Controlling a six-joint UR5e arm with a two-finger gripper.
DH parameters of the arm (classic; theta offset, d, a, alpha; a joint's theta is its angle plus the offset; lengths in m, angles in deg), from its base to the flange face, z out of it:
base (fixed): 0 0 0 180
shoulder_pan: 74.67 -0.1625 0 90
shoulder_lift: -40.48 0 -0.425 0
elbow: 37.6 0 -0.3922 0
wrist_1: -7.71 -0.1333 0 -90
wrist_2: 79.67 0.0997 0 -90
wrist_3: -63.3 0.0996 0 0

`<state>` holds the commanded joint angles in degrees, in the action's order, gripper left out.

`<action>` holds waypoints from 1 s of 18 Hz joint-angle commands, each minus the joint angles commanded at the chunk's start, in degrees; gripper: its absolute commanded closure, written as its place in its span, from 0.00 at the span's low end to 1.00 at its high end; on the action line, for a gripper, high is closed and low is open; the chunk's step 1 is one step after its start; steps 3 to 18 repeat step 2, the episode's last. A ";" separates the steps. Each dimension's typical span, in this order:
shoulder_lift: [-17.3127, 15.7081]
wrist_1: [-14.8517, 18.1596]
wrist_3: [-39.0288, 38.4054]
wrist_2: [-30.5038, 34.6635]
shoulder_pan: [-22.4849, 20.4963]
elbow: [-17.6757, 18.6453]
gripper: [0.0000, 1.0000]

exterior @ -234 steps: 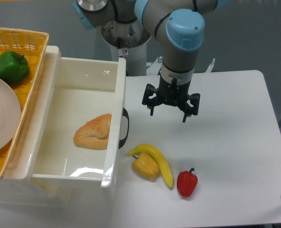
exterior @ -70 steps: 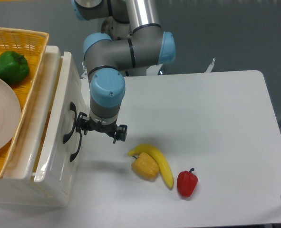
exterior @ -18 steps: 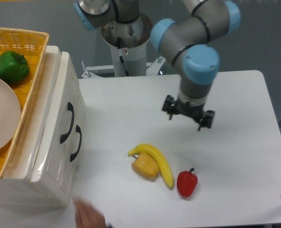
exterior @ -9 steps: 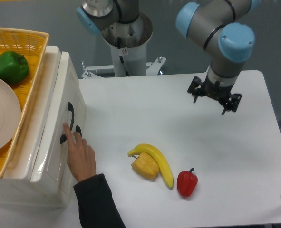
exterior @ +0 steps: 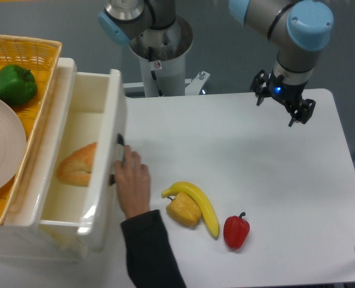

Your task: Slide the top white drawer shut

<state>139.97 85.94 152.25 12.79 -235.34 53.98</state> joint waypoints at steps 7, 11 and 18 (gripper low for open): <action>-0.44 0.09 0.00 -0.09 -0.18 0.18 0.00; -0.44 0.09 0.00 -0.09 -0.18 0.18 0.00; -0.44 0.09 0.00 -0.09 -0.18 0.18 0.00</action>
